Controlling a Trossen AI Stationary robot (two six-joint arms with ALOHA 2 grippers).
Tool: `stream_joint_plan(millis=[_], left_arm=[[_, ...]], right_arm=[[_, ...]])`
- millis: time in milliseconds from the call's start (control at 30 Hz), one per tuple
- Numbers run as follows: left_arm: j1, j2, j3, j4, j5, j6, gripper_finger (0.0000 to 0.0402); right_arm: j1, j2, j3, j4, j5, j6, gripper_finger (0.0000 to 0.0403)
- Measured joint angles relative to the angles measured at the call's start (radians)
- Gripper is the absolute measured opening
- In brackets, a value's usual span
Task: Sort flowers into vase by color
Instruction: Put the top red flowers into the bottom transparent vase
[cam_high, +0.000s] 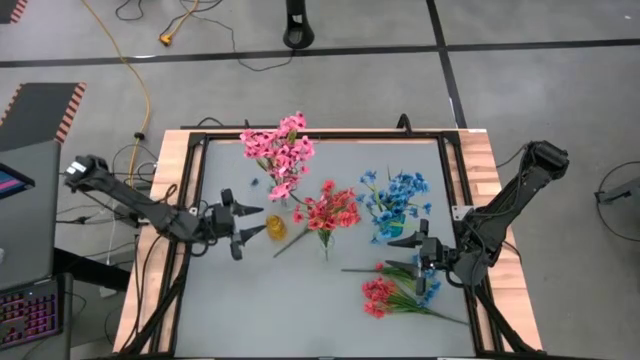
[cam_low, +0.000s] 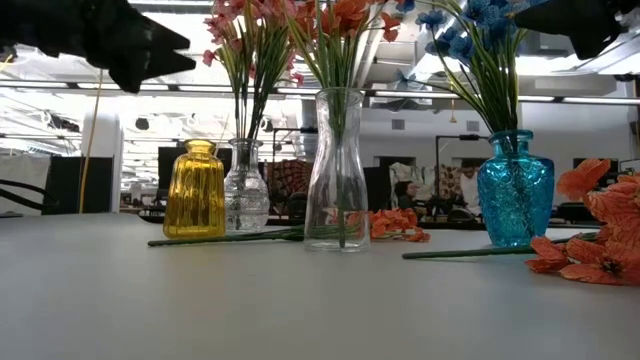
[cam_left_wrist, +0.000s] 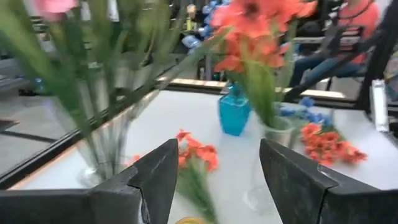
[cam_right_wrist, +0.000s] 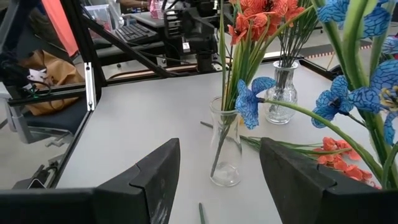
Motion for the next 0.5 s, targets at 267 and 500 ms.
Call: stream_joint_plan(millis=[267,500], left_arm=[[-0.091,0.239,0.155,0.008,-0.065,0.046,0.0213],[-0.106,0.429,0.319,-0.073,-0.087,0.035,0.0213]], right_arm=[[0.000,0.000,0.000,0.000,0.000,0.000,0.0249],[0.000,0.000,0.000,0.000,0.000,0.000,0.0249]])
